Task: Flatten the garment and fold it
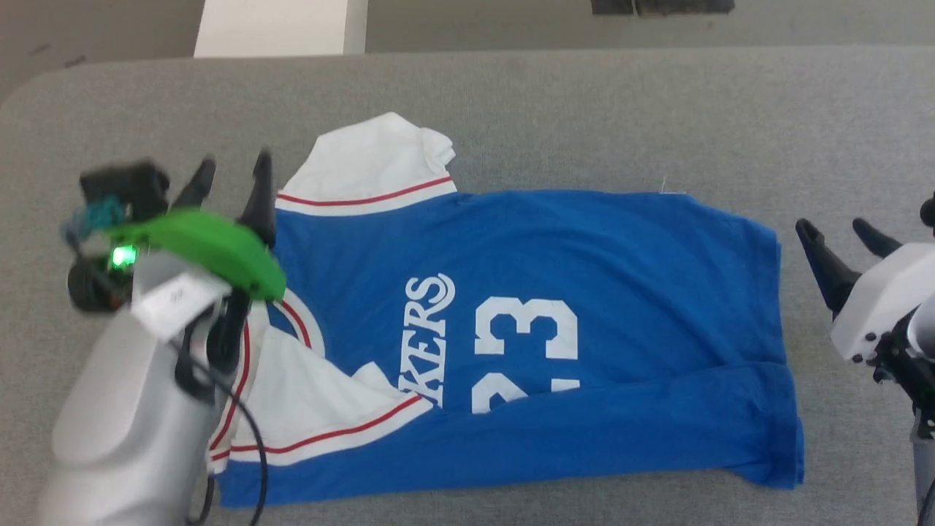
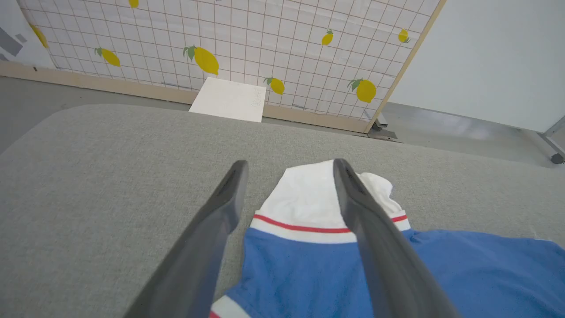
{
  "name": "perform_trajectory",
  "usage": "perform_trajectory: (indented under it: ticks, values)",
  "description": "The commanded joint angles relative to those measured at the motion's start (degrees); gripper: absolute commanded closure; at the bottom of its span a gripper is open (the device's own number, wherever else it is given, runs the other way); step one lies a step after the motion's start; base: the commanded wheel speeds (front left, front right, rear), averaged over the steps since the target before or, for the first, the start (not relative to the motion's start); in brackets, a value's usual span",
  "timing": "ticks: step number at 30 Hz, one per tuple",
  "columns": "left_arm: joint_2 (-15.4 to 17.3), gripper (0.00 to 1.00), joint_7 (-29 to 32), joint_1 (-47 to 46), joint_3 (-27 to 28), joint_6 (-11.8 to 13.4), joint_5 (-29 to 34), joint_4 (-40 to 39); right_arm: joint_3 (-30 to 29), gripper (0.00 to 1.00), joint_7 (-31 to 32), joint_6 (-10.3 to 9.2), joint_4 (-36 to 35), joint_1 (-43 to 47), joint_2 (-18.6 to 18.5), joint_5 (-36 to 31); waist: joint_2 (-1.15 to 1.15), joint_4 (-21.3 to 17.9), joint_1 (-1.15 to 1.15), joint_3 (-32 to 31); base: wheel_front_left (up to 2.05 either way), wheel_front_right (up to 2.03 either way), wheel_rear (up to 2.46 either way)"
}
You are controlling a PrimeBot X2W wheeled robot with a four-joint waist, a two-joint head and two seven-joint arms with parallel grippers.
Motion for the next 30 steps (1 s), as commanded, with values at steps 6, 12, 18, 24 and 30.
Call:
perform_trajectory:
  ticks: [6, 12, 18, 24, 30]
  values:
    - [-1.98, 0.00, 5.80, -16.88, -4.66, -3.77, 2.48, 10.50, 0.70, 0.00, 0.84, -0.08, -1.31, -3.01, -0.96, 0.11, 0.00, 0.04, 0.00, 6.49, 0.00, 0.00, 0.00]
    - [-2.68, 0.00, 16.44, -28.94, -7.76, -5.97, 2.70, 21.83, 1.71, 0.00, 1.21, -0.08, -1.74, -3.96, -0.87, 0.11, 0.00, -1.78, 0.00, 9.55, 0.00, 0.00, 0.00]
    - [-2.96, 0.00, 30.53, -35.75, -10.20, -5.96, 1.90, 30.13, 1.72, 0.00, 1.07, -0.08, -1.84, -4.03, -0.94, 0.03, 0.00, -3.57, 0.00, 11.84, 0.00, 0.00, 0.00]
    - [-2.29, 0.00, 42.13, -39.30, -12.10, -3.46, 2.19, 34.32, 1.64, 0.00, 0.93, -0.08, -2.39, -3.91, -0.89, 0.17, 0.00, -4.81, 0.00, 13.56, 0.00, 0.00, 0.00]
    - [-0.96, 0.00, 46.50, -40.97, -13.38, -1.86, 3.31, 34.28, 1.07, 0.00, 1.23, -0.08, -3.59, -3.63, -1.03, 0.21, 0.00, -5.35, 0.00, 15.80, 0.00, 0.00, 0.00]
